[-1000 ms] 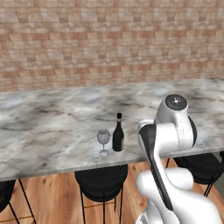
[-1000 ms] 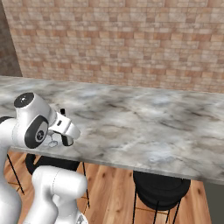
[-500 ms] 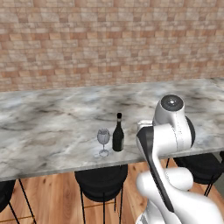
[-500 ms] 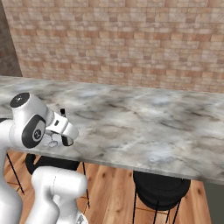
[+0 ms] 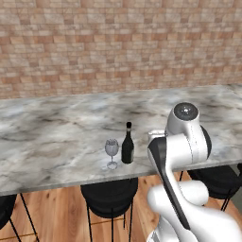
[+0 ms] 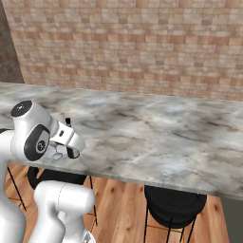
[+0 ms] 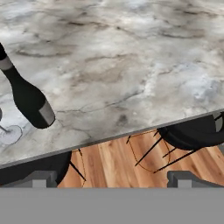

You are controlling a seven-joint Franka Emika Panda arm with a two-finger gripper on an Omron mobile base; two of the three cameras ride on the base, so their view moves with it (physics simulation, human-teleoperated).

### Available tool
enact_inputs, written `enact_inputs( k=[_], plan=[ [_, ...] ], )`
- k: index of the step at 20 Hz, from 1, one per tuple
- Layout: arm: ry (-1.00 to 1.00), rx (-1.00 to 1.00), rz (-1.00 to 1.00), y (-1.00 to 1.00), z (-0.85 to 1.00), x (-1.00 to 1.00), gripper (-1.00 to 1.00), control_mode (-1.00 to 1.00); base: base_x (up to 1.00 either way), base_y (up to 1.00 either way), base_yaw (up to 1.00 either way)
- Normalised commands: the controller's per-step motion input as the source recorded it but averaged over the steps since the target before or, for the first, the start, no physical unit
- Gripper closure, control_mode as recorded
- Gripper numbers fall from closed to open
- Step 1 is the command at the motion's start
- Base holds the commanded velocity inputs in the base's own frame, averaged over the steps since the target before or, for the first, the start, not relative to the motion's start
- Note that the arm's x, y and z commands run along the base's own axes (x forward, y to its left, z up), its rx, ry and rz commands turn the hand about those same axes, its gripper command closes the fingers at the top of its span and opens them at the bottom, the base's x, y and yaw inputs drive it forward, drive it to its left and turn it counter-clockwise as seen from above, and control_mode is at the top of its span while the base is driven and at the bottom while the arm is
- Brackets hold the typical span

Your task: There is a wine glass and glass cup on the dining counter. Place the wine bottle next to the wine glass and the juice bottle next to the glass cup.

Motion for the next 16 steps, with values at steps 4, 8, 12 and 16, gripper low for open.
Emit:
enact_inputs(
  k=[4, 8, 12, 16],
  plan=[
    [0.00, 0.00, 0.00, 0.00, 0.00, 0.00, -1.00, 1.00, 0.00, 0.00, 0.00],
    [0.00, 0.00, 0.00, 0.00, 0.00, 0.00, -1.00, 1.00, -0.04, 0.00, 0.00],
    [0.00, 0.00, 0.00, 0.00, 0.00, 0.00, -1.00, 1.00, -0.32, 0.00, 0.00],
    [0.00, 0.00, 0.00, 0.00, 0.00, 0.00, -1.00, 1.00, -0.47, 0.00, 0.00]
  ],
)
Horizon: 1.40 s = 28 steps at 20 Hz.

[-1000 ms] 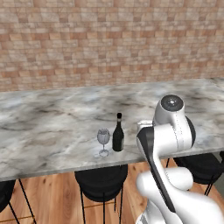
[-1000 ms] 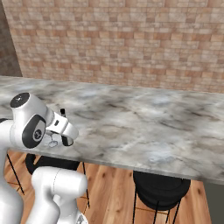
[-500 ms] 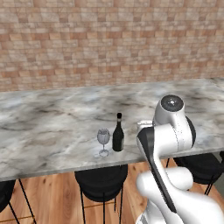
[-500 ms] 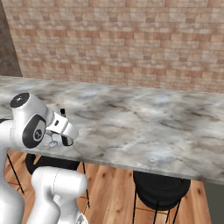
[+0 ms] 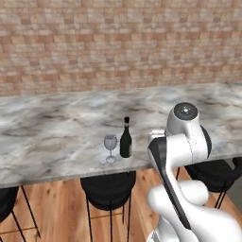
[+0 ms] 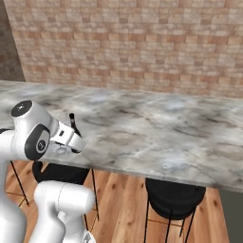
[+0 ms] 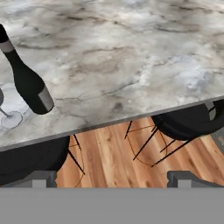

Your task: There is a wine glass and glass cup on the dining counter. Place the wine bottle next to the wine glass and the juice bottle next to the glass cup.

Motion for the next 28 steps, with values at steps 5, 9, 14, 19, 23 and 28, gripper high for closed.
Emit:
enact_inputs(
  k=[5, 9, 14, 19, 23, 28],
  plan=[
    [0.00, 0.00, 0.00, 0.00, 0.00, 0.00, -1.00, 1.00, -0.49, 0.00, 0.00],
    [0.00, 0.00, 0.00, 0.00, 0.00, 0.00, -1.00, 1.00, -0.51, 0.00, 0.00],
    [0.00, 0.00, 0.00, 0.00, 0.00, 0.00, -1.00, 1.00, -0.67, 0.00, 0.00],
    [0.00, 0.00, 0.00, 0.00, 0.00, 0.00, -1.00, 1.00, -0.59, 0.08, 0.16],
    [0.00, 0.00, 0.00, 0.00, 0.00, 0.00, -1.00, 1.00, -0.06, 0.16, 0.98],
    [0.00, 0.00, 0.00, 0.00, 0.00, 0.00, -1.00, 1.00, -0.07, 0.12, 1.00]
  ],
)
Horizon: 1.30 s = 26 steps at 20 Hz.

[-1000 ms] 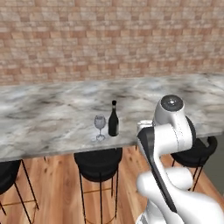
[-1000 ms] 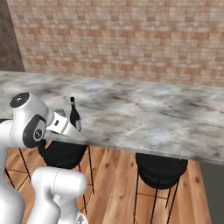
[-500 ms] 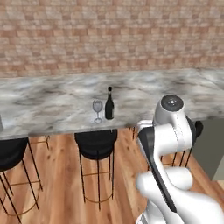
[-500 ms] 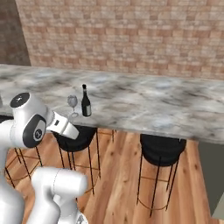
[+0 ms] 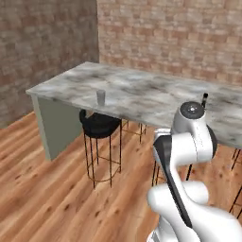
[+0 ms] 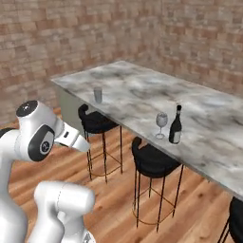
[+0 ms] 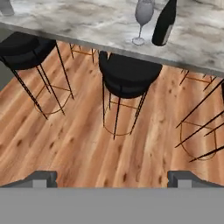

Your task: There is a wine glass and glass cup on the dining counter. Place the wine bottle next to the wine glass and the juice bottle next to the glass cup.

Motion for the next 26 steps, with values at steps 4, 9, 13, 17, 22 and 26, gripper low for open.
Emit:
enact_inputs(
  k=[4, 9, 13, 17, 22, 26],
  plan=[
    [0.00, 0.00, 0.00, 0.00, 0.00, 0.00, -1.00, 1.00, -0.06, 0.11, 1.00],
    [0.00, 0.00, 0.00, 0.00, 0.00, 0.00, -1.00, 1.00, -0.03, 0.12, 1.00],
    [0.00, 0.00, 0.00, 0.00, 0.00, 0.00, -1.00, 1.00, 0.31, 0.19, 0.60],
    [0.00, 0.00, 0.00, 0.00, 0.00, 0.00, -1.00, 1.00, 0.84, 0.37, 0.00],
    [0.00, 0.00, 0.00, 0.00, 0.00, 0.00, -1.00, 1.00, 0.87, 0.31, 0.00],
    [0.00, 0.00, 0.00, 0.00, 0.00, 0.00, -1.00, 1.00, 0.94, 0.23, 0.00]
  ],
)
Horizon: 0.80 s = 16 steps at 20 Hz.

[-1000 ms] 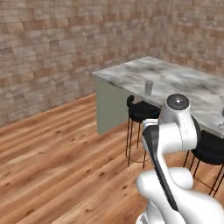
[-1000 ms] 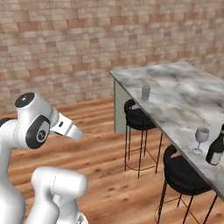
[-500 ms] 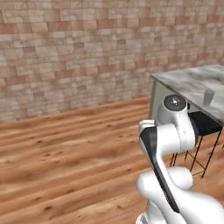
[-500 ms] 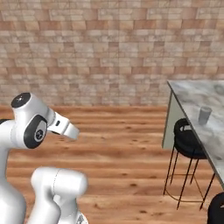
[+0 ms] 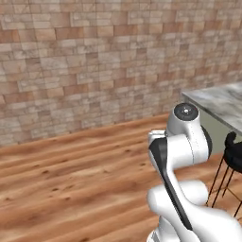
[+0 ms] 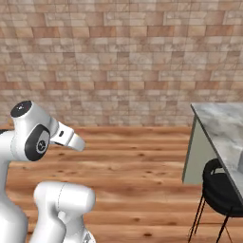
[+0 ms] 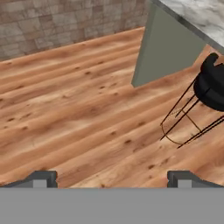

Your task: There is a wine glass and glass cup on the dining counter. Place the wine bottle next to the wine glass and the juice bottle next to the glass cup.

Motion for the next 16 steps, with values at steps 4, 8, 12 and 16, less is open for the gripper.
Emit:
enact_inputs(
  k=[4, 8, 12, 16],
  plan=[
    [0.00, 0.00, 0.00, 0.00, 0.00, 0.00, -1.00, 1.00, 0.94, 0.20, 0.00],
    [0.00, 0.00, 0.00, 0.00, 0.00, 0.00, -1.00, 1.00, 0.94, 0.18, 0.00],
    [0.00, 0.00, 0.00, 0.00, 0.00, 0.00, -1.00, 1.00, 0.94, 0.17, 0.00],
    [0.00, 0.00, 0.00, 0.00, 0.00, 0.00, -1.00, 1.00, 0.82, 0.10, -0.22]
  ],
)
